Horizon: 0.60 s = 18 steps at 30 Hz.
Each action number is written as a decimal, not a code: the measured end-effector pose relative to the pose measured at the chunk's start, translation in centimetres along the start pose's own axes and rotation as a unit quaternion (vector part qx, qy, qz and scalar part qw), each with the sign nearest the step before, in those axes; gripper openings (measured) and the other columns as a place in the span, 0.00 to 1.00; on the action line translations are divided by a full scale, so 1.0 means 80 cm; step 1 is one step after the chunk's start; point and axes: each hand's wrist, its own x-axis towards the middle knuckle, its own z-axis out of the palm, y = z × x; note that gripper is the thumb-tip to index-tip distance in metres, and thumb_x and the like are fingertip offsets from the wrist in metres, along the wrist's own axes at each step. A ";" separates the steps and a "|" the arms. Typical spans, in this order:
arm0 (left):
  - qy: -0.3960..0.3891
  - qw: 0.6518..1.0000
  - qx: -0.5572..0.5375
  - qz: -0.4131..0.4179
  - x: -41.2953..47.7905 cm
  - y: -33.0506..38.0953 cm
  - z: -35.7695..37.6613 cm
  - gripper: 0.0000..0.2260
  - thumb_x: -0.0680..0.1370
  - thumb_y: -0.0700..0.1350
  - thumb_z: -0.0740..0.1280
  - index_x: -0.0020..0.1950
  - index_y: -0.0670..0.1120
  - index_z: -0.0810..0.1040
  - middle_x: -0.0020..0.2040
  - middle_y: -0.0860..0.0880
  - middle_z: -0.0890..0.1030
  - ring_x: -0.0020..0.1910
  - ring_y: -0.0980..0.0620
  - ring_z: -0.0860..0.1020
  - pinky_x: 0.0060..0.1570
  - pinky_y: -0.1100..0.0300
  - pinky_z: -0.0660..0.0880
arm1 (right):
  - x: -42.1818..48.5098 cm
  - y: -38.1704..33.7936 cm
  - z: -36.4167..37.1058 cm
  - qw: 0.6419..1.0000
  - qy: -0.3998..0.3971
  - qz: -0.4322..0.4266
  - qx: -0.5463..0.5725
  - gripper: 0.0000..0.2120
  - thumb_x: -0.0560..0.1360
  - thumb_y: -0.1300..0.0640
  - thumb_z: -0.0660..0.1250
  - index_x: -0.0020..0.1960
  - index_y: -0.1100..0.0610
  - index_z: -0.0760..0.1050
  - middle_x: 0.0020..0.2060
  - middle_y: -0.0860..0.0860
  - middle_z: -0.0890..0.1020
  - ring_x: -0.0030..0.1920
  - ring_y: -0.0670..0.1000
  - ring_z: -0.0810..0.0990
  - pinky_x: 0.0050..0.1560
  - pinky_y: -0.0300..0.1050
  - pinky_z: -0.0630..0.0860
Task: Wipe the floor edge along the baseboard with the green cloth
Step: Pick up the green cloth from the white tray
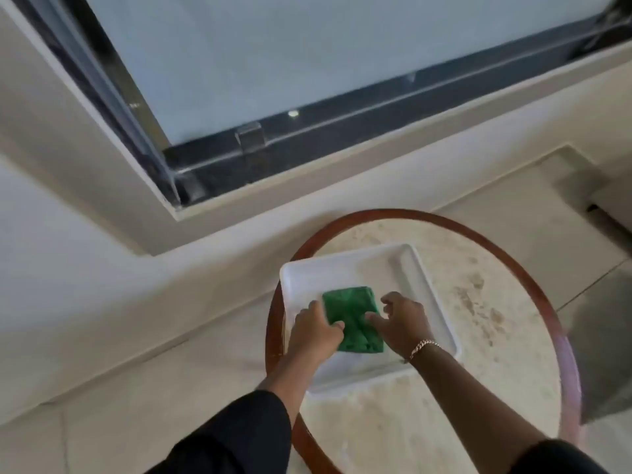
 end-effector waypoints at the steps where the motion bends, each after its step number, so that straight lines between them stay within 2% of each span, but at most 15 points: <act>1: 0.009 1.000 -0.018 -0.018 0.006 0.000 0.012 0.24 0.76 0.51 0.69 0.69 0.44 0.68 0.65 0.43 0.76 0.61 0.43 0.77 0.49 0.58 0.70 | 0.004 0.006 0.013 1.000 -0.002 0.015 0.013 0.23 0.70 0.49 0.73 0.60 0.59 0.75 0.52 0.57 0.84 0.52 0.55 0.81 0.51 0.44 0.76; 3: 0.046 0.997 -0.045 -0.033 0.019 -0.002 0.031 0.21 0.75 0.48 0.71 0.65 0.44 0.71 0.61 0.44 0.78 0.56 0.45 0.78 0.45 0.59 0.72 | 0.011 0.012 0.032 1.000 0.011 0.005 0.018 0.21 0.72 0.48 0.71 0.60 0.59 0.74 0.52 0.56 0.83 0.51 0.56 0.80 0.51 0.47 0.78; 6: 0.087 0.992 -0.076 -0.050 0.028 -0.006 0.052 0.17 0.73 0.38 0.72 0.60 0.43 0.74 0.56 0.43 0.80 0.54 0.44 0.80 0.45 0.58 0.76 | 0.017 0.018 0.055 1.000 0.021 -0.021 -0.002 0.21 0.73 0.51 0.69 0.62 0.58 0.72 0.52 0.56 0.81 0.52 0.57 0.79 0.52 0.49 0.77; 8: 0.105 0.986 -0.118 -0.056 0.029 -0.009 0.055 0.18 0.72 0.34 0.71 0.60 0.43 0.76 0.53 0.45 0.81 0.52 0.46 0.81 0.40 0.64 0.75 | 0.019 0.019 0.058 0.999 0.037 -0.037 0.003 0.20 0.73 0.55 0.69 0.63 0.59 0.73 0.52 0.57 0.82 0.53 0.58 0.79 0.53 0.50 0.77; 10: 0.120 0.978 -0.161 -0.057 0.025 -0.013 0.052 0.17 0.71 0.33 0.71 0.59 0.44 0.77 0.47 0.49 0.81 0.46 0.51 0.81 0.31 0.72 0.70 | 0.015 0.017 0.058 0.998 0.049 -0.037 0.027 0.19 0.73 0.57 0.70 0.63 0.59 0.74 0.52 0.56 0.83 0.53 0.57 0.79 0.55 0.50 0.78; 11: 0.126 0.975 -0.176 -0.051 0.019 -0.015 0.047 0.17 0.72 0.33 0.71 0.59 0.44 0.77 0.44 0.51 0.80 0.41 0.56 0.79 0.26 0.73 0.70 | 0.009 0.012 0.058 0.997 0.059 -0.043 0.039 0.18 0.73 0.58 0.70 0.62 0.58 0.75 0.52 0.56 0.83 0.52 0.57 0.80 0.54 0.49 0.78; 13: 0.137 0.969 -0.203 -0.037 0.001 -0.020 0.036 0.17 0.72 0.34 0.71 0.59 0.46 0.78 0.39 0.54 0.79 0.37 0.59 0.78 0.27 0.74 0.73 | -0.007 0.003 0.056 0.993 0.083 -0.069 0.054 0.16 0.73 0.60 0.70 0.60 0.58 0.76 0.50 0.54 0.84 0.50 0.54 0.80 0.52 0.46 0.77; 15: 0.141 0.959 -0.246 -0.020 -0.021 -0.032 0.020 0.19 0.72 0.35 0.72 0.62 0.47 0.78 0.40 0.52 0.81 0.40 0.56 0.81 0.37 0.64 0.82 | -0.029 -0.014 0.054 0.985 0.118 -0.109 0.059 0.16 0.72 0.61 0.71 0.59 0.59 0.77 0.49 0.54 0.84 0.47 0.53 0.81 0.49 0.44 0.77; 16: 0.144 0.951 -0.272 -0.017 -0.034 -0.040 0.009 0.20 0.72 0.35 0.72 0.62 0.48 0.78 0.40 0.51 0.82 0.41 0.53 0.82 0.41 0.55 0.84 | -0.041 -0.025 0.053 0.981 0.131 -0.130 0.061 0.16 0.71 0.62 0.72 0.58 0.60 0.78 0.48 0.54 0.85 0.46 0.53 0.81 0.47 0.44 0.78; 18: 0.165 0.935 -0.313 -0.004 -0.055 -0.055 -0.013 0.20 0.71 0.35 0.73 0.62 0.48 0.79 0.41 0.50 0.83 0.42 0.53 0.83 0.44 0.49 0.84 | -0.062 -0.050 0.054 0.970 0.160 -0.170 0.061 0.16 0.70 0.63 0.73 0.57 0.61 0.78 0.46 0.55 0.84 0.43 0.53 0.81 0.44 0.43 0.77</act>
